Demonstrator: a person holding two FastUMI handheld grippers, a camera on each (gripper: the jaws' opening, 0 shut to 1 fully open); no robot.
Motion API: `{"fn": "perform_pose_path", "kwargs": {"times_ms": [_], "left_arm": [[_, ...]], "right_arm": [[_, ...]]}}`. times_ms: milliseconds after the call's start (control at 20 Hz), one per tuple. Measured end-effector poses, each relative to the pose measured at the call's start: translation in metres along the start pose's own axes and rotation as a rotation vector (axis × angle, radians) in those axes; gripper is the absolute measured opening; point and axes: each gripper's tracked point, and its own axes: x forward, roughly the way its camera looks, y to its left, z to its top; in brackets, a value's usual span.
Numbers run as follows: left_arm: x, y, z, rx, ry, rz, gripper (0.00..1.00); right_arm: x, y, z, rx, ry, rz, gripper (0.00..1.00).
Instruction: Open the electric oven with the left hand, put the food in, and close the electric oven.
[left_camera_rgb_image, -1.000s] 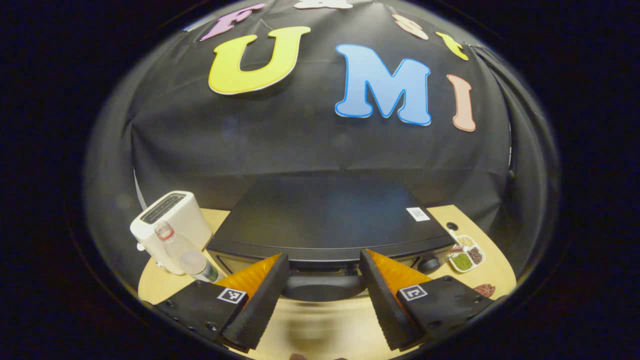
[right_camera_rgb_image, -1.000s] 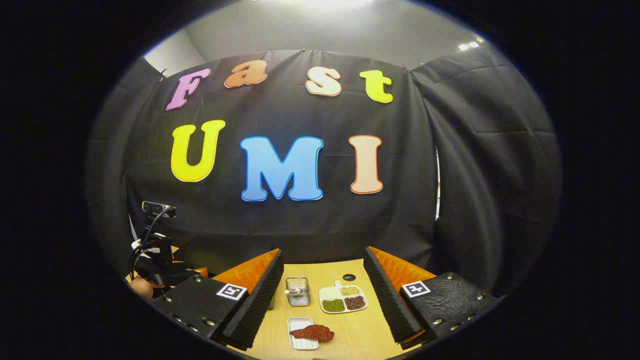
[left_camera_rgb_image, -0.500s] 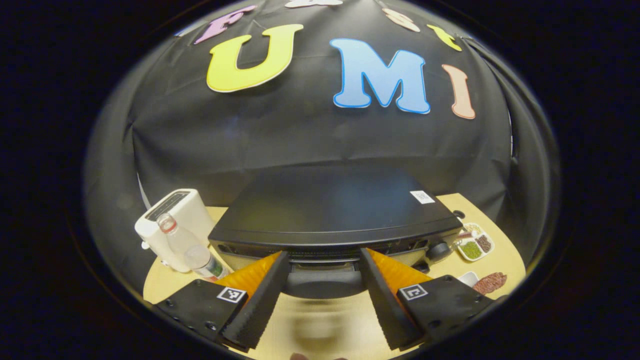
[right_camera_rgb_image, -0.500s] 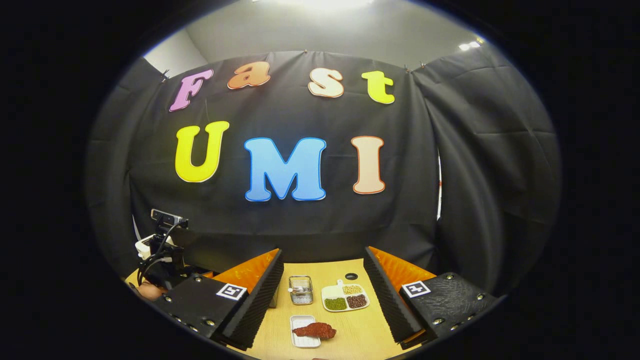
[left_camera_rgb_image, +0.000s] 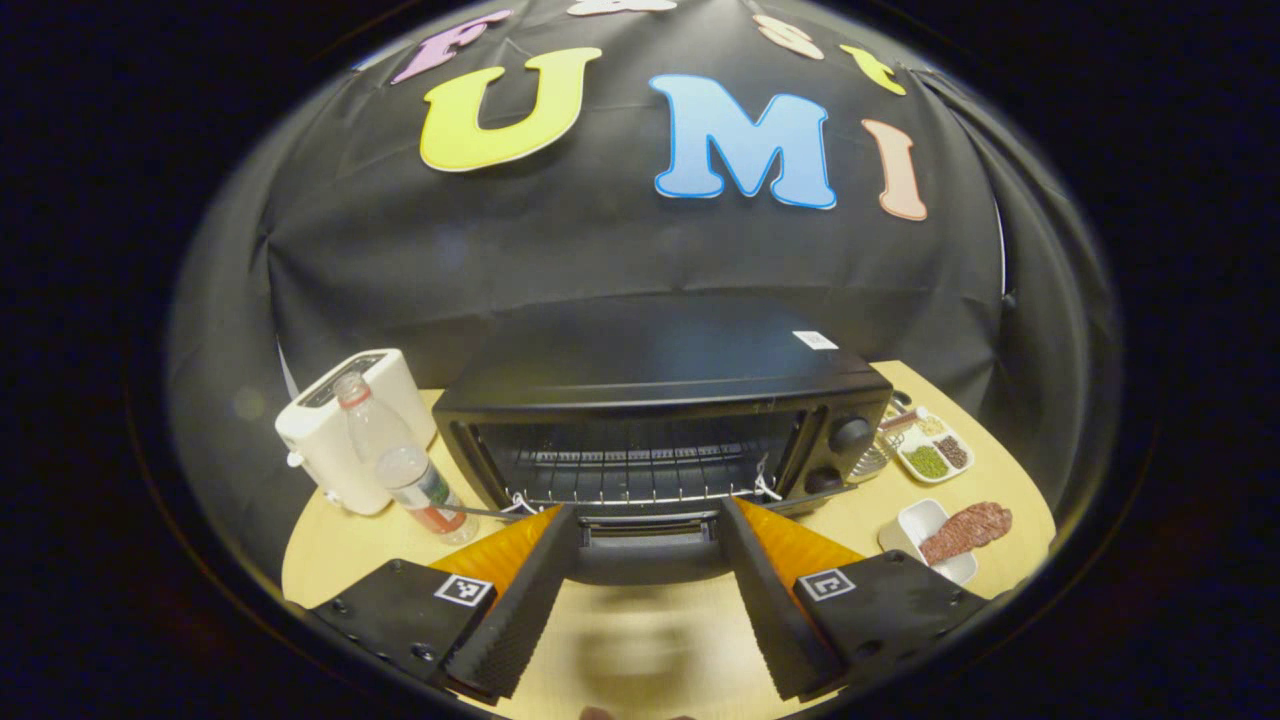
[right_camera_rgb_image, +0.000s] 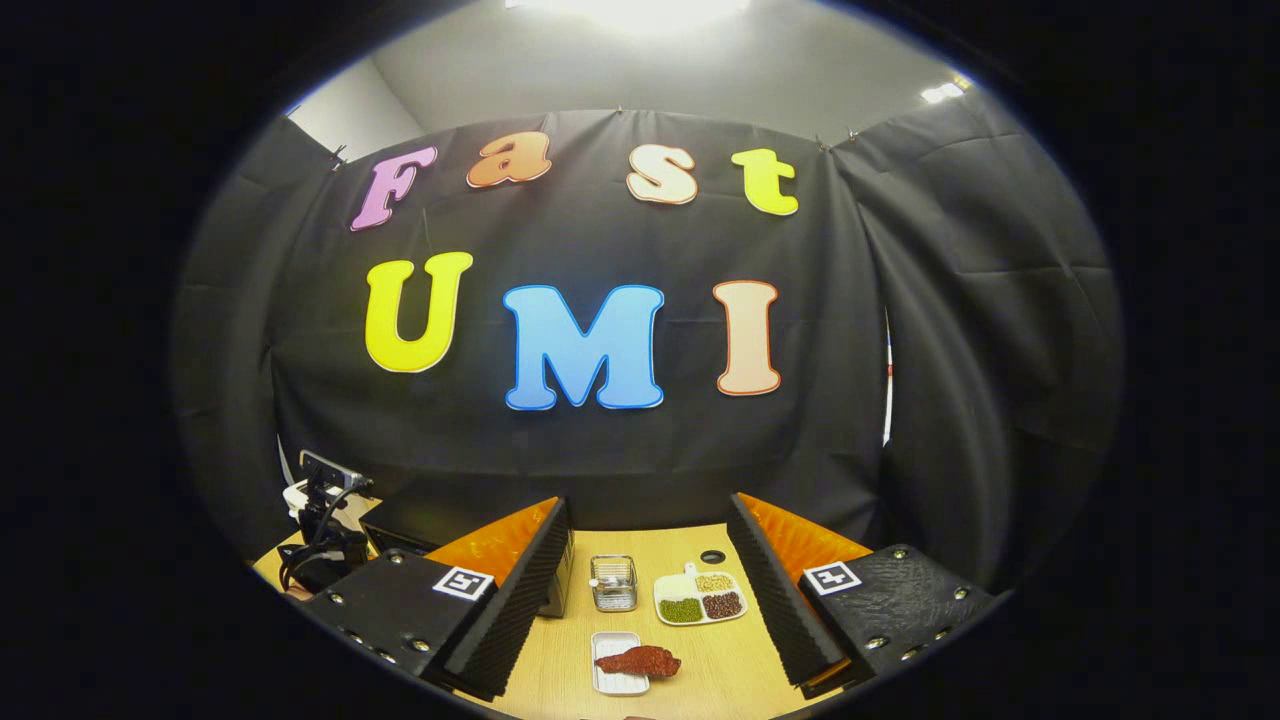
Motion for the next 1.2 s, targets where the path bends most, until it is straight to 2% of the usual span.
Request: {"fn": "perform_pose_path", "kwargs": {"times_ms": [50, 100, 150, 200, 550, 600, 750, 800, 850, 950, 1050, 1200], "left_arm": [[-0.003, 0.0, -0.005, -0.016, 0.007, -0.001, 0.99], [-0.003, 0.0, -0.01, -0.032, 0.014, -0.005, 0.92], [-0.005, 0.0, -0.015, -0.043, 0.018, -0.009, 0.99], [-0.007, -0.001, -0.02, -0.045, 0.025, -0.015, 0.95], [-0.014, -0.001, -0.052, -0.044, 0.061, -0.019, 0.95], [-0.013, -0.001, -0.056, -0.056, 0.066, -0.017, 0.99], [-0.014, -0.002, -0.071, -0.042, 0.079, -0.013, 0.95], [-0.014, -0.002, -0.076, -0.034, 0.086, -0.013, 0.99], [-0.015, -0.002, -0.082, -0.033, 0.094, -0.014, 0.95], [-0.014, -0.001, -0.09, -0.047, 0.109, -0.008, 0.99], [-0.015, 0.004, -0.09, -0.059, 0.106, 0.004, 0.95], [-0.026, 0.011, -0.069, -0.076, 0.058, 0.029, 0.99]], "right_arm": [[-0.001, 0.0, 0.0, -0.003, -0.001, -0.001, 0.97], [-0.002, 0.0, 0.001, -0.003, 0.0, -0.002, 0.97], [-0.004, 0.0, 0.001, -0.002, 0.0, -0.003, 0.97], [-0.005, 0.0, 0.002, -0.001, 0.0, -0.004, 0.97], [-0.013, 0.003, -0.004, -0.008, 0.013, 0.0, 0.97], [-0.015, 0.004, -0.004, -0.011, 0.015, 0.001, 0.97], [-0.017, 0.005, -0.008, -0.017, 0.025, 0.002, 0.97], [-0.018, 0.004, -0.008, -0.02, 0.029, 0.002, 0.97], [-0.018, 0.005, -0.01, -0.022, 0.034, 0.003, 0.97], [-0.02, 0.005, -0.013, -0.024, 0.04, 0.003, 0.97], [-0.022, 0.005, -0.015, -0.029, 0.047, 0.004, 0.97], [-0.02, 0.001, -0.022, -0.018, 0.059, 0.011, 0.97]]}}
